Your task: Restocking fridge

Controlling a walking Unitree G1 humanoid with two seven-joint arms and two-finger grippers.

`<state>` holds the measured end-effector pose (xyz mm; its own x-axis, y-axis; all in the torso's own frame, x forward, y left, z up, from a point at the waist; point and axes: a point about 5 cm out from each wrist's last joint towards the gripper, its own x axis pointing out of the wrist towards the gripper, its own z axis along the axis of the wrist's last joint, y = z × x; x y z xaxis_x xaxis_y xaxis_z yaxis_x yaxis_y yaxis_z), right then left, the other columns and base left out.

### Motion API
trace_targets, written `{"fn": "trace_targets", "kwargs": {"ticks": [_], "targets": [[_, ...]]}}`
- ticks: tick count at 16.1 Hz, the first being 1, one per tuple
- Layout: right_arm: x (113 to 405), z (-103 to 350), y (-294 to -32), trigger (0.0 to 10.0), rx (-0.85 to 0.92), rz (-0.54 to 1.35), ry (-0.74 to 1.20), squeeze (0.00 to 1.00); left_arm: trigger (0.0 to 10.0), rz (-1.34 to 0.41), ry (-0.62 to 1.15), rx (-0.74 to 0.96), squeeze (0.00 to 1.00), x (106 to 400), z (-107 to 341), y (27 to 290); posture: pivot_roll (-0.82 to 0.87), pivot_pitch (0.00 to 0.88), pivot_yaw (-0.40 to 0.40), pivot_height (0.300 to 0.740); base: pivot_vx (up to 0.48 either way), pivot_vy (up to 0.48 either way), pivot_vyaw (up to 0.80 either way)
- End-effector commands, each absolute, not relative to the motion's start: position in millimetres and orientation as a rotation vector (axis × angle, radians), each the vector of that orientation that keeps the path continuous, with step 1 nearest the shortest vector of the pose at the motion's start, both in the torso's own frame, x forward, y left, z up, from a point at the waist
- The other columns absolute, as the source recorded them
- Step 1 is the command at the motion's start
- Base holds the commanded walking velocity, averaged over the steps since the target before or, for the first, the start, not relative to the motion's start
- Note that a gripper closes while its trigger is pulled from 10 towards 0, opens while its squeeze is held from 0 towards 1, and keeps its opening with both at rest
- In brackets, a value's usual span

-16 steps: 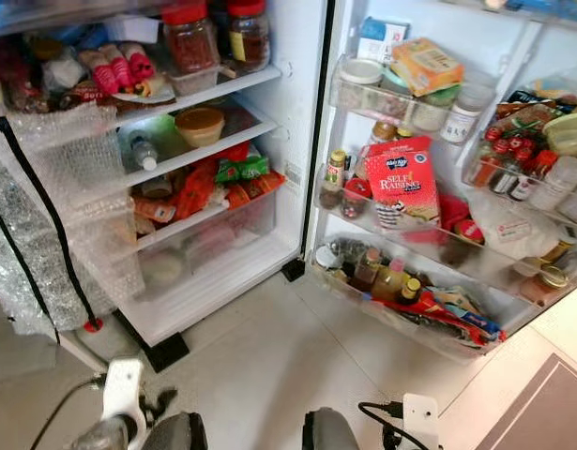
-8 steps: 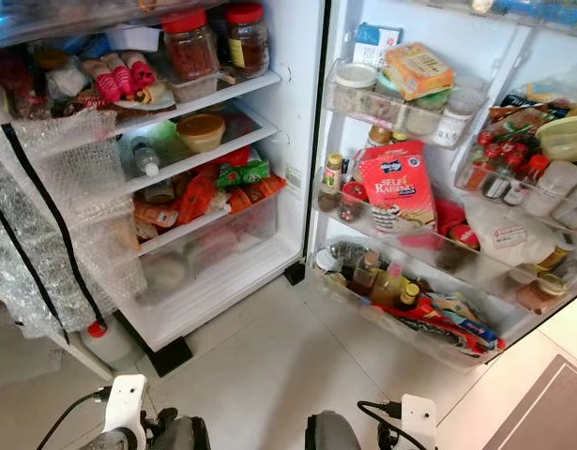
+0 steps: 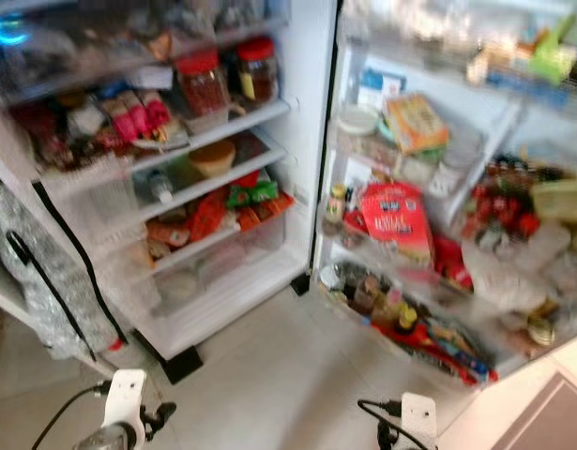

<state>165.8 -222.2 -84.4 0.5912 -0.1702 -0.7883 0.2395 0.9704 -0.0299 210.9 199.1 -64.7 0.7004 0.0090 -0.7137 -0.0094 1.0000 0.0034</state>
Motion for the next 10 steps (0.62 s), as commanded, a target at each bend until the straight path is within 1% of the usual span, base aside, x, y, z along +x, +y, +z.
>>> {"fn": "trace_targets", "kwargs": {"ticks": [1,10], "targets": [[161.6,-86.5,-221.5,10.0,0.092,-0.242,0.922,0.0,10.0,0.02,0.82,0.001,0.0,203.9,-68.6,201.5,-0.18,0.056,0.0,0.74,0.0,0.0,0.0],[161.9,-86.4,-220.6,10.0,0.112,-0.259,0.912,0.0,10.0,0.026,0.811,-0.005,0.0,205.6,-67.5,202.2,-0.18,0.058,0.003,0.74,0.0,0.0,0.0]]}}
